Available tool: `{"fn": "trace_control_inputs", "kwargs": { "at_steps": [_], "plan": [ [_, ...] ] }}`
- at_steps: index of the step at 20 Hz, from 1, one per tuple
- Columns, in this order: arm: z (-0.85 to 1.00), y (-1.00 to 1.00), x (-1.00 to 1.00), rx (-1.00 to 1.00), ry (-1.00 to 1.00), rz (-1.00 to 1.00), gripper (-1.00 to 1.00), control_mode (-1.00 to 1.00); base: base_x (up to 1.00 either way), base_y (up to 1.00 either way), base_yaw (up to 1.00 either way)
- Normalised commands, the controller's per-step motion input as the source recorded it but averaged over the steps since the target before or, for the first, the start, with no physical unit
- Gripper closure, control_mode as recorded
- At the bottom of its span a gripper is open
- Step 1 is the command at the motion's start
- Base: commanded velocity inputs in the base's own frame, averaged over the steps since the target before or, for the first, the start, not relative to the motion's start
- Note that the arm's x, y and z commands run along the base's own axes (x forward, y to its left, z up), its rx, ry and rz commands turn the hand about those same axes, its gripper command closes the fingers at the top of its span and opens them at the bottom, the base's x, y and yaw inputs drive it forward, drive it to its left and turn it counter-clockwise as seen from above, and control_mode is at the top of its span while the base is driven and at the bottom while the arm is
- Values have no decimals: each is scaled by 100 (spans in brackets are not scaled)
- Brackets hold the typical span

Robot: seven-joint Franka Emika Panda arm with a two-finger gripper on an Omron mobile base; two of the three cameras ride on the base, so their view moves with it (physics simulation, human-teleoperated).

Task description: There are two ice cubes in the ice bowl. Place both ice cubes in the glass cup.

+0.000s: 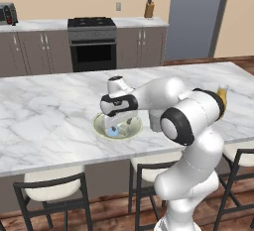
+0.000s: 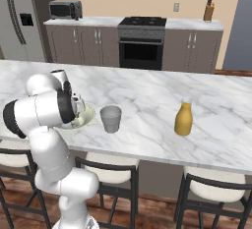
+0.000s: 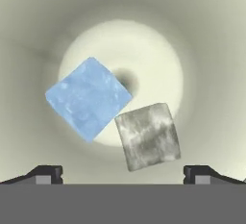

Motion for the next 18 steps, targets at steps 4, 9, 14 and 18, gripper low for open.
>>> {"fn": "trace_control_inputs", "kwargs": {
  "at_steps": [4, 9, 14, 18],
  "plan": [
    [-20, 0, 34, 0, 2, 0, -100, -100, 0, 0, 0],
    [-21, 0, 28, -1, 0, 0, -100, -100, 0, 0, 0],
    [-31, 0, 6, -4, 0, 0, -100, -100, 0, 0, 0],
    [-37, -2, -12, -5, 0, 0, -100, -100, 0, 0, 0]
  ]
}}
